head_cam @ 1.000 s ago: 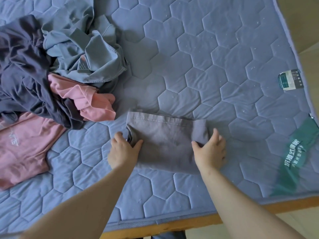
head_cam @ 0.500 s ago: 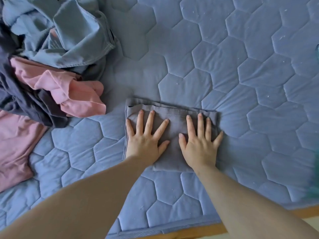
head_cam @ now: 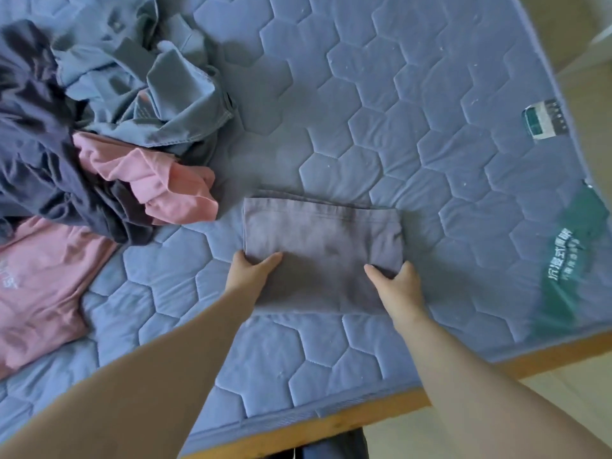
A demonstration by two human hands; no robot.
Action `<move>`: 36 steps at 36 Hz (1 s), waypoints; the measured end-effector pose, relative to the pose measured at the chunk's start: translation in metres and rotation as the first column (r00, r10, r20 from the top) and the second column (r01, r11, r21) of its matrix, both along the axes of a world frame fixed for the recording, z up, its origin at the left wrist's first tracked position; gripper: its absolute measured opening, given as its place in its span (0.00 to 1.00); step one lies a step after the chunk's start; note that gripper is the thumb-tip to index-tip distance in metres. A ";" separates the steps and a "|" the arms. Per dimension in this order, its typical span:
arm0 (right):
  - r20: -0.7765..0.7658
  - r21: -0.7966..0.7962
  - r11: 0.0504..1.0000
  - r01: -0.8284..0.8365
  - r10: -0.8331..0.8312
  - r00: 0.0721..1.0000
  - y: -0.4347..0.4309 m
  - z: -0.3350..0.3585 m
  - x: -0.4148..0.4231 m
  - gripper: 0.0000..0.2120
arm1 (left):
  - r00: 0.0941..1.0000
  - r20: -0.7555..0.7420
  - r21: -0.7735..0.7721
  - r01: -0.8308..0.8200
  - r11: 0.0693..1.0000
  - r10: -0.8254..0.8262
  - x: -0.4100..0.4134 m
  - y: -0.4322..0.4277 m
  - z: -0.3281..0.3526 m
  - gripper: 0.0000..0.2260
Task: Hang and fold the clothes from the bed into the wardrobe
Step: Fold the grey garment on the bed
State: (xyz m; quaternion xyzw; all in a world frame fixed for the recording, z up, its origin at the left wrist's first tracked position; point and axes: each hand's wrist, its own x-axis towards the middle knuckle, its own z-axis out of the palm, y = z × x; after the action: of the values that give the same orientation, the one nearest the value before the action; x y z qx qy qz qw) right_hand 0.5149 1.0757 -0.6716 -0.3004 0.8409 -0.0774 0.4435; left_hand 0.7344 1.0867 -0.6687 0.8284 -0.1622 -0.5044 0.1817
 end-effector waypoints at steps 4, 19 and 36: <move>0.235 0.059 0.987 0.147 -0.157 0.959 0.017 0.021 -0.005 0.22 | 0.957 -0.266 0.086 -0.092 0.992 0.111 0.007 0.000 0.025 0.25; 0.407 0.322 0.887 0.329 -0.444 0.798 0.186 0.117 0.003 0.20 | 0.887 -0.404 0.245 0.340 0.908 -0.223 0.024 0.070 0.140 0.20; 0.486 0.143 0.754 0.642 -0.618 0.618 0.277 0.206 -0.135 0.06 | 0.784 -0.368 0.098 0.567 0.818 -0.499 -0.153 0.108 0.209 0.28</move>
State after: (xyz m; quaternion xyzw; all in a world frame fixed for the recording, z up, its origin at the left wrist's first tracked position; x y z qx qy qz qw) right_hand 0.3794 1.3528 -0.4661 0.0346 0.7436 -0.3224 0.5848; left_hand 0.5818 1.1946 -0.4599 0.6671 -0.3059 -0.6786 -0.0306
